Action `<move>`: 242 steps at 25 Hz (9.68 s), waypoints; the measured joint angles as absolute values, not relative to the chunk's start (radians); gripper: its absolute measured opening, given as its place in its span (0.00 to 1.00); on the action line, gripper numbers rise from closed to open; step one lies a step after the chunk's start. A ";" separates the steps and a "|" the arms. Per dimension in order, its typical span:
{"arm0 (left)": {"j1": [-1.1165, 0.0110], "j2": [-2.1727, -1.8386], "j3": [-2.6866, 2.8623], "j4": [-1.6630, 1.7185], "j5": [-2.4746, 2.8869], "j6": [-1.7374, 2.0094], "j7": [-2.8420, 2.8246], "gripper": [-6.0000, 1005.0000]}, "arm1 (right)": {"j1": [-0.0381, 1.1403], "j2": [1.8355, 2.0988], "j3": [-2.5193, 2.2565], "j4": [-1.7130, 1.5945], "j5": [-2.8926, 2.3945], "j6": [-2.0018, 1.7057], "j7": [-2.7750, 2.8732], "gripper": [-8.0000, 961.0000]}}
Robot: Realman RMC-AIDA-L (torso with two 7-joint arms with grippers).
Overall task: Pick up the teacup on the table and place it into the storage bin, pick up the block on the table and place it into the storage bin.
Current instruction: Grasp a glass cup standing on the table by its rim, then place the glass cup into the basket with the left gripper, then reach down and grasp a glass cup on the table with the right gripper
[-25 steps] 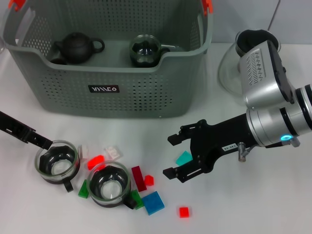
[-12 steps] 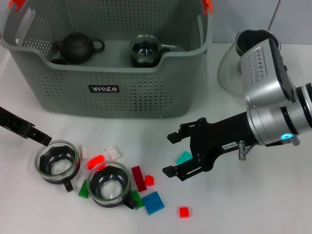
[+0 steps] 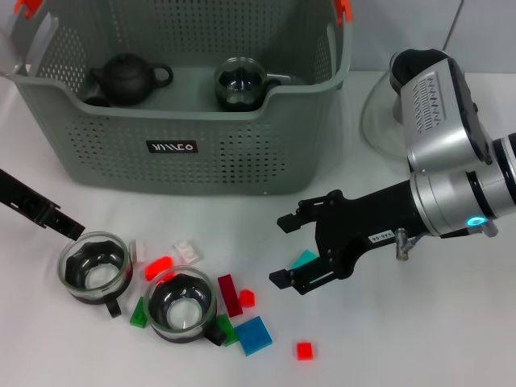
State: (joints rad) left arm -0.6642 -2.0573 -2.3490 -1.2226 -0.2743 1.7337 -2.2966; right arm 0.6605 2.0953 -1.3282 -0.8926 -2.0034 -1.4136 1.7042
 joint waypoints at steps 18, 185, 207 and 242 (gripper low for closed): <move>-0.650 -2.106 -2.322 -1.215 -0.223 1.685 -2.330 0.60 | 0.660 2.096 -1.322 -0.886 -2.003 -1.416 1.693 0.95; -1.029 -2.146 -2.183 -0.715 -0.140 0.717 -2.542 0.05 | 0.615 2.048 -1.019 -0.859 -2.038 -1.775 1.729 0.95; -1.014 -2.138 -2.186 -0.711 -0.090 0.704 -2.580 0.06 | 0.624 2.052 -1.016 -0.859 -2.046 -1.763 1.735 0.95; -0.949 -2.167 -2.178 -0.873 -0.095 0.762 -2.567 0.62 | 0.629 2.049 -1.009 -0.859 -2.044 -1.749 1.735 0.95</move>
